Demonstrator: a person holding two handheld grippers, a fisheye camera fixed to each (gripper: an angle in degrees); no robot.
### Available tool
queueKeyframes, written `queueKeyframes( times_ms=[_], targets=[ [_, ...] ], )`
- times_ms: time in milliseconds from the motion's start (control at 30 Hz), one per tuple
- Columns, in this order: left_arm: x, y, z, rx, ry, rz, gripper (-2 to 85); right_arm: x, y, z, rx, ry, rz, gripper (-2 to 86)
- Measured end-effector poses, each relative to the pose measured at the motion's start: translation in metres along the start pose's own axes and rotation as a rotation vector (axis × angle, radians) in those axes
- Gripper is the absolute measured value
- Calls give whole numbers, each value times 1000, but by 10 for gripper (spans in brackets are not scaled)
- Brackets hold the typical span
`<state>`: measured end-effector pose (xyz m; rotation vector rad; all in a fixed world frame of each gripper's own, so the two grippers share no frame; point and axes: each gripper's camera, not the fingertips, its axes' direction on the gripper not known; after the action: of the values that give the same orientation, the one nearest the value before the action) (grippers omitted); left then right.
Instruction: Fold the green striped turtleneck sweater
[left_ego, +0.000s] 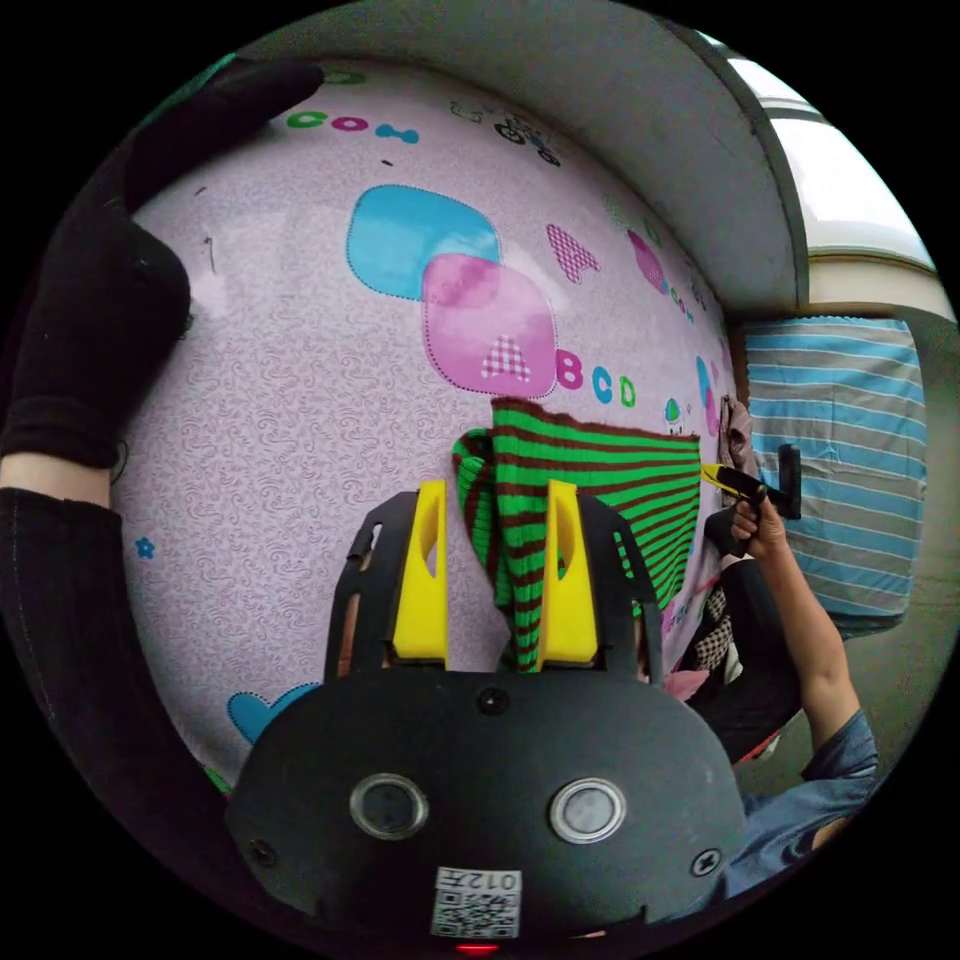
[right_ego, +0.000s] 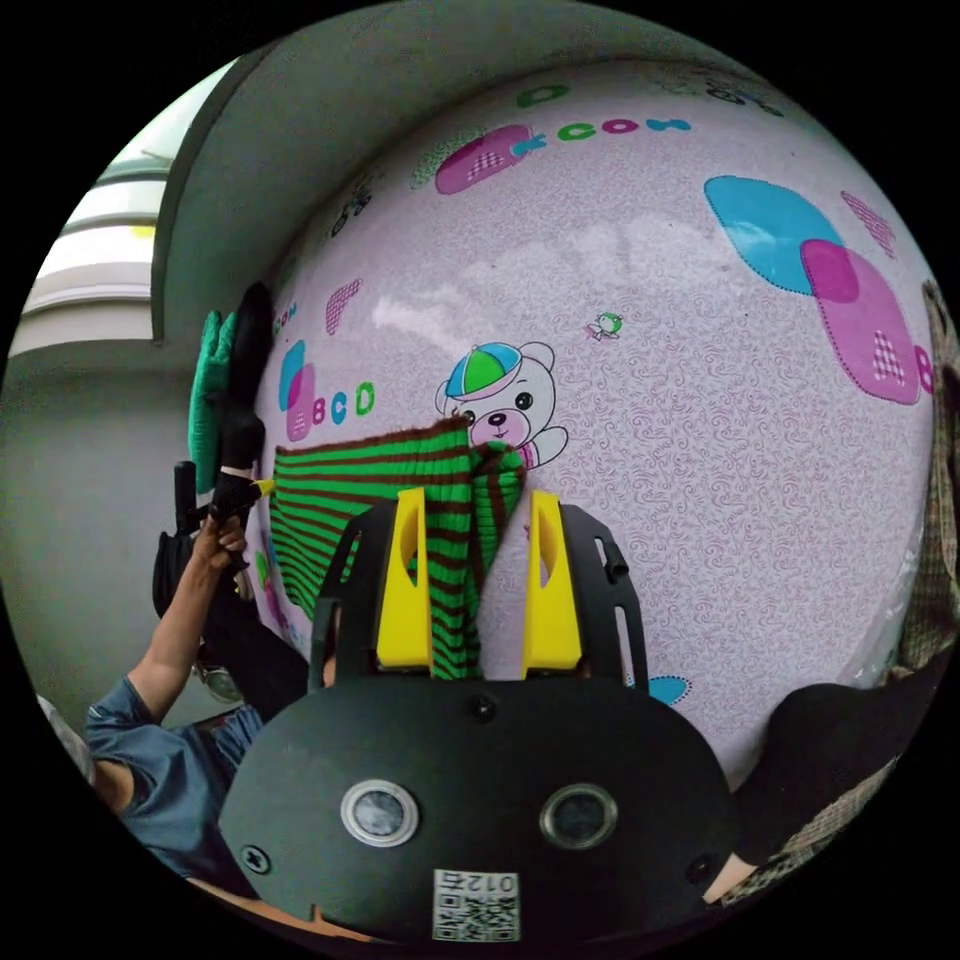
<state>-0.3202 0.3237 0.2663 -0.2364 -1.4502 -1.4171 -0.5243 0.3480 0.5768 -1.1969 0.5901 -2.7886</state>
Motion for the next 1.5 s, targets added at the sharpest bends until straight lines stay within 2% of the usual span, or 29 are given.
queueKeyframes(
  times_ms=[267, 567, 800, 1233, 1500],
  targets=[
    [-3, 6, 6, -15, -97, 85, 104, 0, -2, 8, -59, 65, -48, 96],
    [-26, 29, 3, 9, -55, 88, 86, 10, 10, -4, -65, -11, -29, 86],
    [-33, 52, 3, 0, -92, 134, 58, 2, 21, -15, -81, -13, -22, 61],
    [-75, 126, -25, 60, 1, 55, 18, -49, 68, -69, 10, 69, -51, 10],
    [-68, 193, -72, 130, -32, 161, 13, -113, 100, -121, 76, 77, -128, 6]
  ],
)
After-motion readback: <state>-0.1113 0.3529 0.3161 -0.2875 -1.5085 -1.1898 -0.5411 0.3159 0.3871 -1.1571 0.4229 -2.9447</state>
